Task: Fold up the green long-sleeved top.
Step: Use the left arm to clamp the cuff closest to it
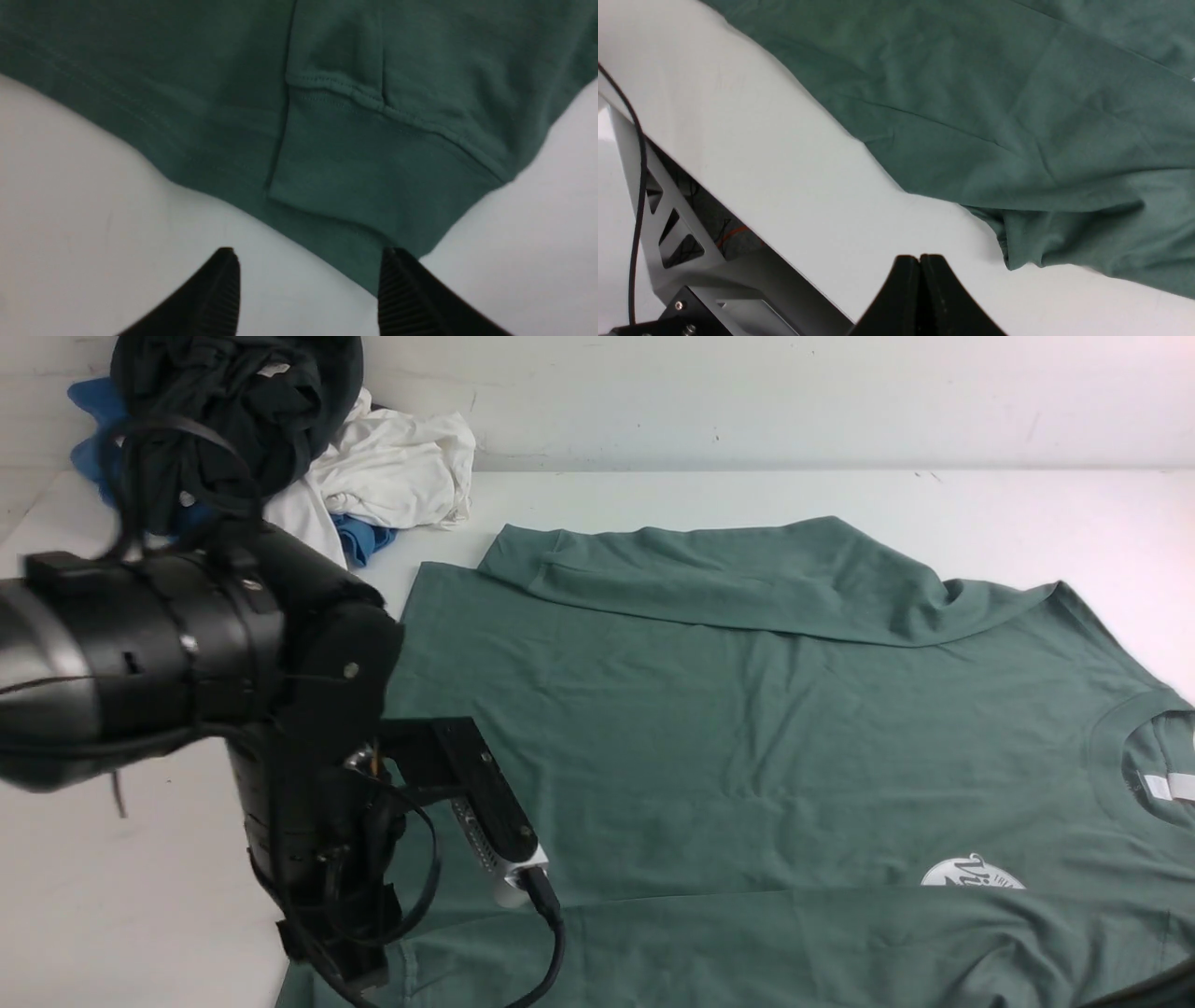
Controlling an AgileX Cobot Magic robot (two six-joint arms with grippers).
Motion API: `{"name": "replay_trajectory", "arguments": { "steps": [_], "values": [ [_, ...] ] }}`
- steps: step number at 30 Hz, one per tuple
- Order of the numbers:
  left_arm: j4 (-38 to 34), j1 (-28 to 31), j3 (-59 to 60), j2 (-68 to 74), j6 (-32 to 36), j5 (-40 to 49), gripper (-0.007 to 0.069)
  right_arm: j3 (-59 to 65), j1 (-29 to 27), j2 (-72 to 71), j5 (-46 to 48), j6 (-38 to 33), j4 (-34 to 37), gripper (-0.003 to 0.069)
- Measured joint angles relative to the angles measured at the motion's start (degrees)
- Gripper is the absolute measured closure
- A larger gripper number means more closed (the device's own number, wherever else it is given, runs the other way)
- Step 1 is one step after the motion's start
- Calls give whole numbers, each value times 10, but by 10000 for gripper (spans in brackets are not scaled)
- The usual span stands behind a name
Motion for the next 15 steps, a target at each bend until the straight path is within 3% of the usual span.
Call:
{"name": "replay_trajectory", "arguments": {
  "steps": [6,15],
  "values": [
    [45,0,0,82,0,-50,209,0,12,0,1,-2,-13,673],
    [45,0,-7,136,0,-59,209,0,12,0,1,-2,-15,673]
  ]
}}
